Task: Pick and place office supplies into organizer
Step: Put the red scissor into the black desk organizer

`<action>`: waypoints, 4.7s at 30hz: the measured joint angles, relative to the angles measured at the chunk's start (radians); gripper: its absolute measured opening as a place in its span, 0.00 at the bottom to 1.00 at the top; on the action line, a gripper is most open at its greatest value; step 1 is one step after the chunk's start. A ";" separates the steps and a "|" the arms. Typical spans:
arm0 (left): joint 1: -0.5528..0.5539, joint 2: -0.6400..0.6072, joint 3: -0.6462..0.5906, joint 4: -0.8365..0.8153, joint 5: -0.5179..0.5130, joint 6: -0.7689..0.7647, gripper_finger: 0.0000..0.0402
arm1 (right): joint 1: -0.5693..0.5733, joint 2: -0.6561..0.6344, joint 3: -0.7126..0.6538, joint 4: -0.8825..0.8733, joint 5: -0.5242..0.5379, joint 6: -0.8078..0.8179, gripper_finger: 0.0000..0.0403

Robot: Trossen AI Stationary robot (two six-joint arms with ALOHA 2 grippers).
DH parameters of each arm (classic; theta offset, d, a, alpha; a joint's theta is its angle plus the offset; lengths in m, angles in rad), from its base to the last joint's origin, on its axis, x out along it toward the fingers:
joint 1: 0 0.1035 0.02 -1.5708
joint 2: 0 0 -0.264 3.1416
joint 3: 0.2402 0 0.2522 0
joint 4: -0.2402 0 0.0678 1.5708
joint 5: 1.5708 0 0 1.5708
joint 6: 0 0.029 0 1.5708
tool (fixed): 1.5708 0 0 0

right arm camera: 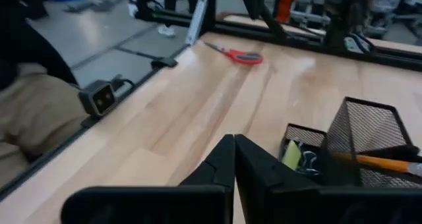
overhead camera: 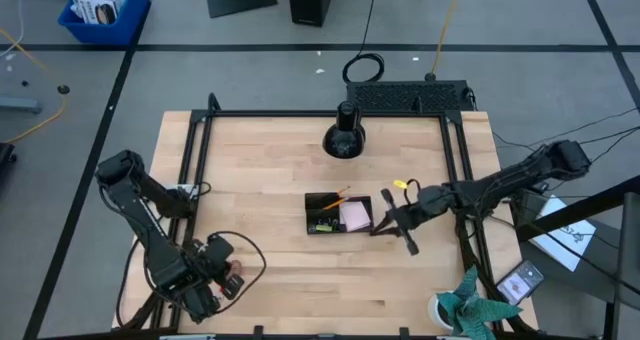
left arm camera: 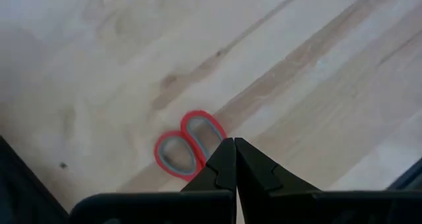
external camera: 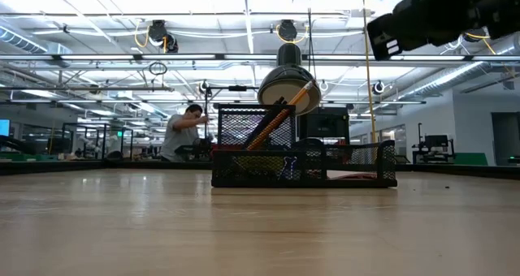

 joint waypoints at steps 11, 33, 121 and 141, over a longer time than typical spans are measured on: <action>-0.005 0.042 -0.005 0.007 0.032 -0.067 0.00 | -0.108 -0.119 -0.137 0.079 -0.061 0.020 0.00; 0.028 0.238 -0.006 0.079 0.244 -0.171 0.42 | -0.128 -0.226 -0.198 0.085 -0.088 0.029 0.00; 0.337 -0.133 -0.225 0.926 -0.716 1.347 0.04 | -0.128 -0.226 -0.196 0.132 -0.086 0.012 0.00; 0.843 -0.086 -0.294 1.795 0.217 2.068 0.02 | -0.128 -0.225 -0.196 0.141 -0.086 0.004 0.00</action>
